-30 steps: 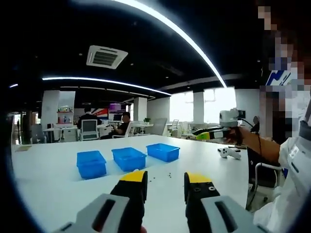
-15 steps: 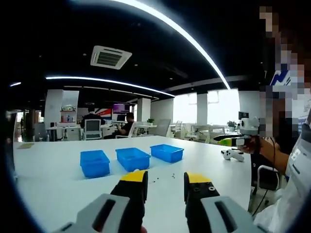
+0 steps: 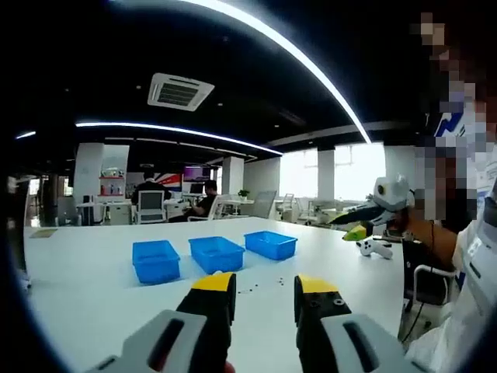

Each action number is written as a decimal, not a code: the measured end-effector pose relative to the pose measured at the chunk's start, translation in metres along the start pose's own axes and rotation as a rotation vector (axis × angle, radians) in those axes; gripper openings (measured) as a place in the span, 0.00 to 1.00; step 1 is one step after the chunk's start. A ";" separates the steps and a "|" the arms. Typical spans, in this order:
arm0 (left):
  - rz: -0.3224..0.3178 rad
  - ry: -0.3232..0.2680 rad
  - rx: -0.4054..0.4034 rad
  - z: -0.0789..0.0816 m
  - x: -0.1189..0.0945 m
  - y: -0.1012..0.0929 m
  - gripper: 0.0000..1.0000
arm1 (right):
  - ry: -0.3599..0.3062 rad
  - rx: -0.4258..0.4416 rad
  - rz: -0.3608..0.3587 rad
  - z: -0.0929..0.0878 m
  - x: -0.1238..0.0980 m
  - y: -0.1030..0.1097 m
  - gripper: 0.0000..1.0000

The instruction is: Pick up the resistors one by one and place each resistor into its matching bin, sorting the parts by color and model until every resistor is separated into the correct bin for its type

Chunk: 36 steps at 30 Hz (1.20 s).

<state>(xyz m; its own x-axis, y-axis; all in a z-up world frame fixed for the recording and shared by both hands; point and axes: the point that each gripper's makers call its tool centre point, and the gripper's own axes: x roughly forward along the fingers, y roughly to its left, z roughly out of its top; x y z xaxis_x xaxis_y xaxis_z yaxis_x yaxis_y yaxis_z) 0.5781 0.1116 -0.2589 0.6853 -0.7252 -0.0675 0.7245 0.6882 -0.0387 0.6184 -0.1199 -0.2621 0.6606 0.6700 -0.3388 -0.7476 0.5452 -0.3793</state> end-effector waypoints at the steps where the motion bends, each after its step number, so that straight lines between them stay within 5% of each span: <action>1: 0.000 0.002 0.000 0.000 0.000 0.000 0.32 | 0.017 -0.030 0.045 0.000 0.006 0.007 0.39; 7: 0.004 0.000 -0.003 0.000 -0.001 0.001 0.32 | 0.139 -0.216 0.270 -0.006 0.037 0.039 0.37; 13: 0.001 -0.003 -0.001 0.001 -0.003 0.000 0.32 | 0.305 -0.382 0.528 -0.033 0.073 0.066 0.29; 21: 0.004 -0.002 0.001 0.001 -0.005 0.002 0.31 | 0.458 -0.440 0.661 -0.064 0.105 0.074 0.22; 36: 0.002 0.000 -0.028 -0.002 -0.004 0.004 0.30 | 0.584 -0.411 0.864 -0.086 0.106 0.086 0.18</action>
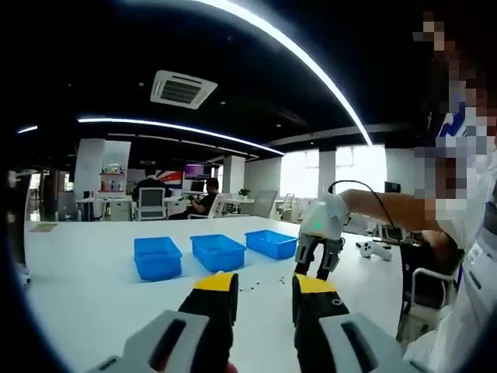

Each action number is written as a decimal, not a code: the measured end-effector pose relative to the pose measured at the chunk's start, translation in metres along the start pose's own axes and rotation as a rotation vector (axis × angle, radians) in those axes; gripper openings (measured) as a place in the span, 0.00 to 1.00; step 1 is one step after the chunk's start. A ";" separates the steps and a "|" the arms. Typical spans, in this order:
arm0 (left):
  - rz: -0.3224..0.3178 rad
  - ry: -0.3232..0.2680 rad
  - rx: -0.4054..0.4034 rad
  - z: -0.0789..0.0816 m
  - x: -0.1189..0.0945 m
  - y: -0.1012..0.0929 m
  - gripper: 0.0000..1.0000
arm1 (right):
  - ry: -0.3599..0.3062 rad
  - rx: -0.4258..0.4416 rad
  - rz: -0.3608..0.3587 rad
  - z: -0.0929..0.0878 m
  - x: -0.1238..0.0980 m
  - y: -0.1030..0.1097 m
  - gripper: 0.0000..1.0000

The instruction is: Pick up the resistors one by one and place each resistor into its matching bin, sorting the parts by color and model until every resistor is separated into the correct bin for its type

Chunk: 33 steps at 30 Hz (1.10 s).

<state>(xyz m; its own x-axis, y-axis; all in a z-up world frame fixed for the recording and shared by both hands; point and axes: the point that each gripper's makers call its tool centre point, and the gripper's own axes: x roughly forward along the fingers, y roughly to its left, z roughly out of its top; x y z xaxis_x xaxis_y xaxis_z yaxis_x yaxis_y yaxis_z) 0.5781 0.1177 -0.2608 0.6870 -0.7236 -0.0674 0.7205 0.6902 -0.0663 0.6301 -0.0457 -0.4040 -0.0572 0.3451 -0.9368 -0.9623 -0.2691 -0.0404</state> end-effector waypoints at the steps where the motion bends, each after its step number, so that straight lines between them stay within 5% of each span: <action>1: 0.000 -0.001 -0.003 0.000 0.000 0.000 0.29 | 0.012 0.009 0.021 0.000 0.001 0.001 0.17; 10: -0.014 0.007 -0.010 -0.002 0.003 -0.001 0.29 | 0.105 -0.001 0.050 0.003 0.005 -0.010 0.05; 21: -0.015 0.008 -0.010 -0.003 0.003 -0.001 0.29 | 0.056 0.049 -0.010 0.002 -0.003 -0.011 0.05; 26: -0.008 -0.003 -0.010 0.001 0.001 0.000 0.29 | -0.120 0.136 -0.165 0.009 -0.035 -0.028 0.05; 33: -0.013 -0.001 -0.015 0.000 0.003 -0.001 0.29 | -0.337 0.289 -0.350 -0.002 -0.075 -0.009 0.05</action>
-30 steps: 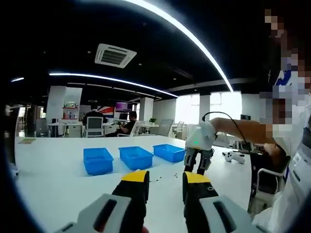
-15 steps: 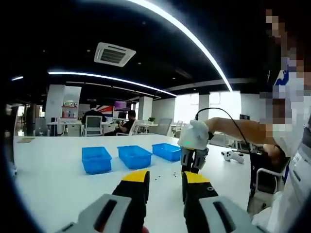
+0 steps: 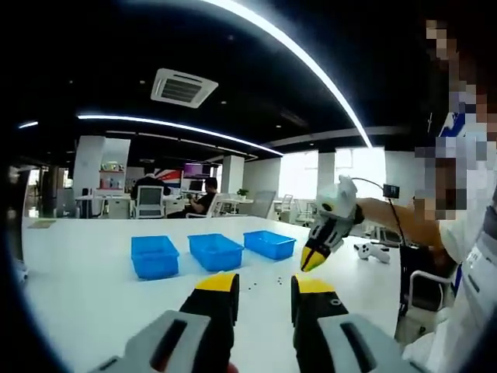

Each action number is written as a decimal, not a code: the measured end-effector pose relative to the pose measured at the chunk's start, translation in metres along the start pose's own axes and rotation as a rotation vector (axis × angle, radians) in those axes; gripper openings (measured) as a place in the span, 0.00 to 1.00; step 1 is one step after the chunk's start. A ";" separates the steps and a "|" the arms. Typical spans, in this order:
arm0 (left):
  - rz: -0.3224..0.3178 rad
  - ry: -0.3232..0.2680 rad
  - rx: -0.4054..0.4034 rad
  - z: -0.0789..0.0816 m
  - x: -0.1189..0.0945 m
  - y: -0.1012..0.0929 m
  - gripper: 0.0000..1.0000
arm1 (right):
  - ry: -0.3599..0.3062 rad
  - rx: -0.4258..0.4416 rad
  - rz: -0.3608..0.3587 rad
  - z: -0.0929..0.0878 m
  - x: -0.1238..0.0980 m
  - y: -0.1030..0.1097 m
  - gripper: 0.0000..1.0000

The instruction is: Pick up the resistors one by one and place each resistor into its matching bin, sorting the parts by color and model until every resistor is separated into the correct bin for its type

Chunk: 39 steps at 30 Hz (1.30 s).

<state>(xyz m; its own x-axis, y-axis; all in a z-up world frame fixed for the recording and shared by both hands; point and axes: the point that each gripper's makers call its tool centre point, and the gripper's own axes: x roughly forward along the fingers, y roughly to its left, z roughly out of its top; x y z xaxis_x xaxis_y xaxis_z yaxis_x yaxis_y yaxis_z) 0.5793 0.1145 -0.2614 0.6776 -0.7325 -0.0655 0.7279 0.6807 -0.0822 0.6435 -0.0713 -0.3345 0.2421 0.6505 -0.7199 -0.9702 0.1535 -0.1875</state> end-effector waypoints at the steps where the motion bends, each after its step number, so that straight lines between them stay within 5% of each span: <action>1: 0.001 0.000 -0.001 0.000 0.000 0.000 0.29 | -0.018 0.011 -0.020 -0.001 -0.005 0.001 0.05; 11: -0.002 0.010 -0.004 -0.004 0.002 -0.003 0.29 | -0.353 0.230 -0.328 -0.011 -0.082 0.020 0.05; 23: -0.001 0.021 -0.014 -0.009 0.005 -0.001 0.29 | -0.667 0.458 -0.590 -0.027 -0.130 0.035 0.05; 30: -0.005 0.023 -0.014 -0.008 0.006 -0.002 0.29 | -0.740 0.550 -0.681 -0.035 -0.154 0.011 0.05; 39: -0.013 0.023 -0.012 -0.008 0.007 -0.004 0.29 | -0.703 0.530 -0.717 -0.020 -0.153 -0.038 0.05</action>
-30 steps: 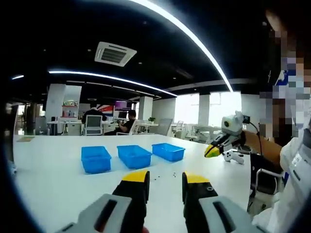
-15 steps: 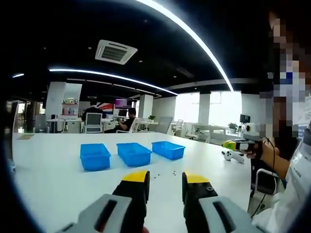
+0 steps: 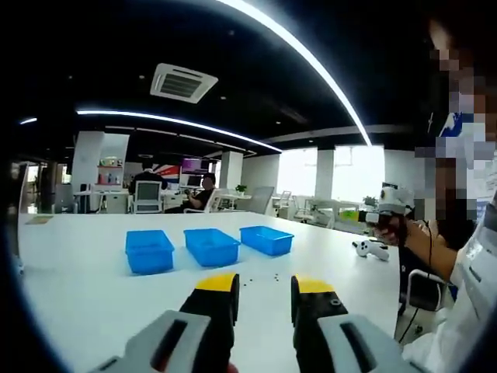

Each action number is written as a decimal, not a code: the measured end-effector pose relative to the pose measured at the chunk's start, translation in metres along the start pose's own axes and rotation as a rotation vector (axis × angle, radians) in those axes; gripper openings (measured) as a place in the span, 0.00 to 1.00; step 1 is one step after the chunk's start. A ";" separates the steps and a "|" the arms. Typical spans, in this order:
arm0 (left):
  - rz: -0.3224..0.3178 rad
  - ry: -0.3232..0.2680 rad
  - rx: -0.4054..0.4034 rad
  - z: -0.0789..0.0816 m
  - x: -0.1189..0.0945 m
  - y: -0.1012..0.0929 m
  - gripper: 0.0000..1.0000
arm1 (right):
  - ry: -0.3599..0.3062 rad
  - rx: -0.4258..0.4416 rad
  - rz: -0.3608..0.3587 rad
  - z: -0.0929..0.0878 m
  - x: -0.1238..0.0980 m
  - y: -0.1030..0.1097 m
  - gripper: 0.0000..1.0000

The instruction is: Pick up the resistors one by one and place each resistor into its matching bin, sorting the parts by color and model until every resistor is separated into the correct bin for its type

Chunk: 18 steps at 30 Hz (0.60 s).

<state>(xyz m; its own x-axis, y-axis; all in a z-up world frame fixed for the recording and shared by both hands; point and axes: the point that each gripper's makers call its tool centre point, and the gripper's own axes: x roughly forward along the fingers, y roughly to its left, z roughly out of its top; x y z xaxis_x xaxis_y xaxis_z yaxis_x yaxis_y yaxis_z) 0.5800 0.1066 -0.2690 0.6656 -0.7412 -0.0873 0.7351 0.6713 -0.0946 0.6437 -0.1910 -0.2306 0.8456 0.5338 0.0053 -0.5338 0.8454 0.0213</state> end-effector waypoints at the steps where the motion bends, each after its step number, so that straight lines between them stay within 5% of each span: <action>1: -0.001 0.000 0.000 0.000 0.000 0.000 0.29 | 0.006 -0.001 -0.010 0.001 0.006 -0.005 0.05; 7: -0.002 -0.002 0.002 0.002 -0.001 0.001 0.29 | 0.049 0.021 -0.028 0.001 0.051 -0.033 0.05; 13: -0.004 -0.012 0.002 0.006 -0.003 -0.001 0.29 | 0.144 0.114 -0.064 -0.018 0.093 -0.074 0.05; 18: -0.004 -0.012 0.006 0.006 -0.003 -0.002 0.29 | 0.212 0.051 -0.139 -0.034 0.115 -0.104 0.05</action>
<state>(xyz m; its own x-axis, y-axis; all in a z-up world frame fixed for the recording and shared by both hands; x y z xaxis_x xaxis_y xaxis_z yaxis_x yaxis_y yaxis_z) 0.5778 0.1078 -0.2624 0.6640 -0.7440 -0.0746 0.7387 0.6682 -0.0886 0.7962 -0.2165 -0.2657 0.8876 0.4097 -0.2103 -0.4071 0.9116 0.0577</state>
